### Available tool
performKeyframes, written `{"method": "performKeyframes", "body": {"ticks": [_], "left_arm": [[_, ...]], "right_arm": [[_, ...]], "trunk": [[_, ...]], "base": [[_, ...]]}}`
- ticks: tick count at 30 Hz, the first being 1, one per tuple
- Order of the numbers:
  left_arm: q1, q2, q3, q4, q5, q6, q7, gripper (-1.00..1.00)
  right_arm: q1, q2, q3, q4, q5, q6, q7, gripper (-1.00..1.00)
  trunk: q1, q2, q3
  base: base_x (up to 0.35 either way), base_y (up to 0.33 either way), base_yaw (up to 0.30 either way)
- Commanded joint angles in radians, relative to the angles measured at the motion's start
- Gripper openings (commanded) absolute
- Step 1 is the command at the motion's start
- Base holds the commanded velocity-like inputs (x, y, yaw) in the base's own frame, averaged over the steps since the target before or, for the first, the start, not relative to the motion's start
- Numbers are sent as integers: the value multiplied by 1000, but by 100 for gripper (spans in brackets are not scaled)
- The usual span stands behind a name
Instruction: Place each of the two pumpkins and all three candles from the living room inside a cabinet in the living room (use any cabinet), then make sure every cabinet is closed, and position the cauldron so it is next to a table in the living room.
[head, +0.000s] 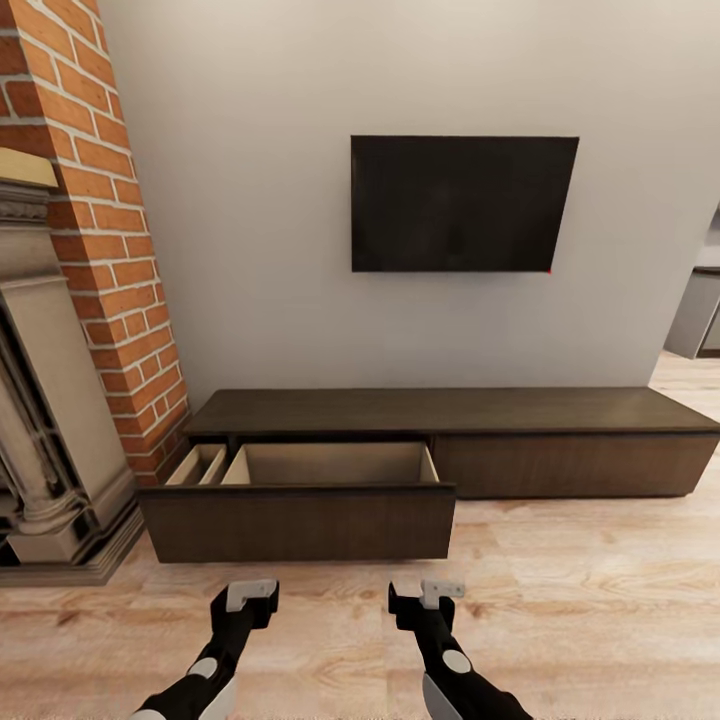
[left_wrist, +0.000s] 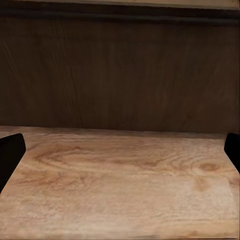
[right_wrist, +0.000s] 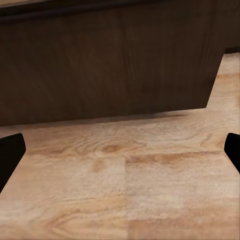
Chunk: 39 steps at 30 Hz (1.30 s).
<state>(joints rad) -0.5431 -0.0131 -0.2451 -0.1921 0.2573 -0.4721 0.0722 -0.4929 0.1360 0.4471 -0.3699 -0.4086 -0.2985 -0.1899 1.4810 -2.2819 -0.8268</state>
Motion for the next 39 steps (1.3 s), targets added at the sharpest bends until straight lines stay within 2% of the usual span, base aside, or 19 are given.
{"method": "performKeyframes", "body": {"ticks": [1, 11, 15, 39], "left_arm": [[0, 0, -11, 1, -6, -3, 8, 100], [5, -1, -15, -2, -22, -7, 8, 100], [6, 0, -16, -2, -22, -30, 7, 100], [8, -1, -17, 9, -27, -49, 6, 100]], "right_arm": [[-1, -1, 9, 0, -7, -4, -7, 100], [-1, -2, 8, 2, -7, -4, -7, 100], [-1, -2, 8, 3, -7, -4, -7, 100], [-1, -2, 8, 10, -7, -4, -7, 100]], "trunk": [[4, -8, -4], [42, -78, -36], [57, -106, -48], [57, -106, -48]], "base": [[0, 0, 0], [0, 0, 0], [0, 0, 0], [23, 0, 0]]}}
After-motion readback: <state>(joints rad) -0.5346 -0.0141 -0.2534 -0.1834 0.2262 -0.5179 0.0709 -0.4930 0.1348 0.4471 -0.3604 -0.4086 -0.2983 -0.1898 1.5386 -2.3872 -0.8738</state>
